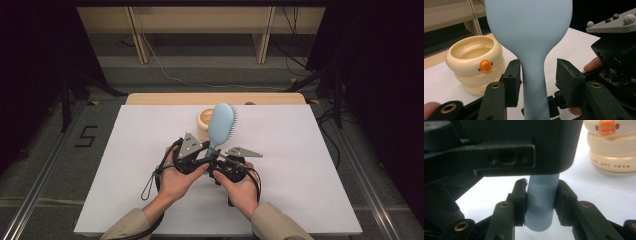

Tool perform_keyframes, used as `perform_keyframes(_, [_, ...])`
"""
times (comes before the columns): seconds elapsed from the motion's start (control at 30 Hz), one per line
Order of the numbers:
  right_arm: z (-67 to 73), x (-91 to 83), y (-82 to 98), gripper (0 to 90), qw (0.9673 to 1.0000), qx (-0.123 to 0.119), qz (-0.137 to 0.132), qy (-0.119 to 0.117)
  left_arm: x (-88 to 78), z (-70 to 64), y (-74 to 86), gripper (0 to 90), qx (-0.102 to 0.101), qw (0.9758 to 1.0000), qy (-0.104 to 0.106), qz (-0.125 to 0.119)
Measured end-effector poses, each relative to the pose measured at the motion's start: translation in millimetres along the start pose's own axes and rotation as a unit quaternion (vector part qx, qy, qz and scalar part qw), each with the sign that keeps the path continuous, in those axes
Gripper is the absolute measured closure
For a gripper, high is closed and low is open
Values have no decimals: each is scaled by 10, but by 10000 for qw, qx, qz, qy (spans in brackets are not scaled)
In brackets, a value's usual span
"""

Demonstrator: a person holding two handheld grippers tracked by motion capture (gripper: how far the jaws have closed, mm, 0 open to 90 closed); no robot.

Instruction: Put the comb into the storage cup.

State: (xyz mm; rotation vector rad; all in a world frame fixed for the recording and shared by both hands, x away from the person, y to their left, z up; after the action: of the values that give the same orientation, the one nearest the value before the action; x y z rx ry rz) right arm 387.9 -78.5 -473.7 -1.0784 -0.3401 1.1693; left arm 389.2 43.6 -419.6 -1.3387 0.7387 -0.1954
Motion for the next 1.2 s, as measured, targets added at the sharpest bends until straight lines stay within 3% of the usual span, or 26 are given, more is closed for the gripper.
perform_keyframes(0.2, [-4, -4, 7, 652, 10000, 51, -62, 11, 0, -19, 7, 608, 27, 10000, 54, 10])
perform_keyframes(0.43, [-16, -12, 12, 653, 9998, 115, -156, -7, 4, -43, 6, 589, 131, 9999, 106, 18])
perform_keyframes(0.97, [-57, -29, 12, 653, 9992, 212, -311, -99, -1, -28, 1, 481, 119, 9998, 174, 40])
perform_keyframes(1.2, [-76, -37, 12, 653, 9991, 289, -304, -96, -11, -40, -15, 344, 161, 9993, 249, 228])
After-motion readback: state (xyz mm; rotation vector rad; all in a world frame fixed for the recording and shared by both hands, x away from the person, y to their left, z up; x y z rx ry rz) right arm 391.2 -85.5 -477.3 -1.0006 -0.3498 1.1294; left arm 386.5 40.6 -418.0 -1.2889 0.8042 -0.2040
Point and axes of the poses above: each handheld gripper's, and its own axes: x roughly forward along the jaws, y roughly out of its underside, z roughly to its left, the point moved 3 cm from there along x, roughly forward along the jaws, and after that the axes turned 10 degrees about -y, right-handed, at the moved point
